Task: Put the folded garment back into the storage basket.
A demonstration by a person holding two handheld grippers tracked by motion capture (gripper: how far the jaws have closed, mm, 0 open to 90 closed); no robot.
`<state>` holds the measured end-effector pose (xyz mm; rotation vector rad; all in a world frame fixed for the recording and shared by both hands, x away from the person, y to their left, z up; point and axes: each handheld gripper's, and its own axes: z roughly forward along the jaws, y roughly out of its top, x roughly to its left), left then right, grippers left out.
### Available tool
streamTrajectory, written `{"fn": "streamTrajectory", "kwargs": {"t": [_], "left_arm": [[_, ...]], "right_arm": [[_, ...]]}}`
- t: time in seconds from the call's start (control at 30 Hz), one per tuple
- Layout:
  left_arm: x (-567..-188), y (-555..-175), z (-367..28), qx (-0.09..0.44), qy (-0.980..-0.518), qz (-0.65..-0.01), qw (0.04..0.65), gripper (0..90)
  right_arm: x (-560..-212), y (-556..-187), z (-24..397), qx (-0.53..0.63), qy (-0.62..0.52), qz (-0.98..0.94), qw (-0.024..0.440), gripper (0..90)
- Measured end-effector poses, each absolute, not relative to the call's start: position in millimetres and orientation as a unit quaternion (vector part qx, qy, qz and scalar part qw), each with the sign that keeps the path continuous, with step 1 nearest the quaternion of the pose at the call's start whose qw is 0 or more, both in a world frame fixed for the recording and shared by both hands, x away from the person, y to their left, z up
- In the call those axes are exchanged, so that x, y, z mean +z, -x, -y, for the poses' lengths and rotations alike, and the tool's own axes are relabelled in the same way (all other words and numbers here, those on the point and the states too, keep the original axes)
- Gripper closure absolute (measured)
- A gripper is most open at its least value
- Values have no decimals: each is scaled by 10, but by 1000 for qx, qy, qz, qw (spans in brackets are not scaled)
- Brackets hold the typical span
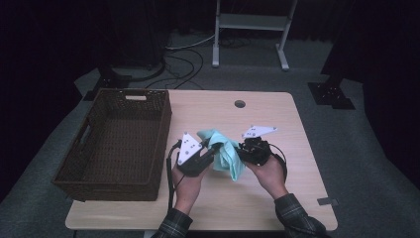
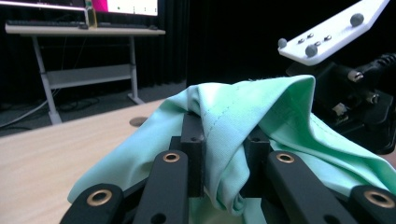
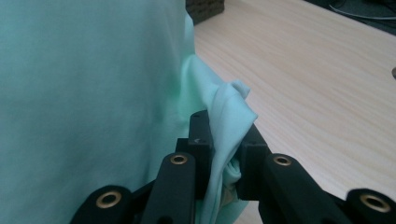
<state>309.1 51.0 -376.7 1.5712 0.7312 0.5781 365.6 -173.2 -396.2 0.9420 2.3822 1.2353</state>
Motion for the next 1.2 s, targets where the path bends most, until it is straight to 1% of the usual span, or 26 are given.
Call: {"fn": "streamTrajectory", "kwargs": {"t": [0.17,0.4,0.57,0.67,0.77,0.93,1.03,1.2], "left_arm": [[-3618,-3137,-591,252,-682,-306,614,766],[-3424,-3210,-760,254,-665,-298,636,767],[-3310,-3241,-908,256,-665,-291,638,767],[-3250,-3241,-1053,260,-662,-294,638,767],[-3190,-3263,-1237,244,-657,-294,651,767],[-3120,-3261,-1510,260,-643,-298,656,767],[-3105,-3275,-1710,260,-634,-299,664,768],[-3098,-3278,-1983,275,-626,-315,659,768]], "right_arm": [[-3826,-3678,1654,438,-328,-823,152,799],[-3699,-3705,1490,452,-332,-814,154,798],[-3588,-3703,1333,455,-329,-812,159,799],[-3516,-3716,1205,456,-324,-813,163,798],[-3450,-3725,1082,459,-317,-813,167,798],[-3343,-3768,852,471,-305,-810,171,798],[-3294,-3807,700,476,-299,-810,168,798],[-3262,-3878,374,477,-283,-816,164,798]]}}
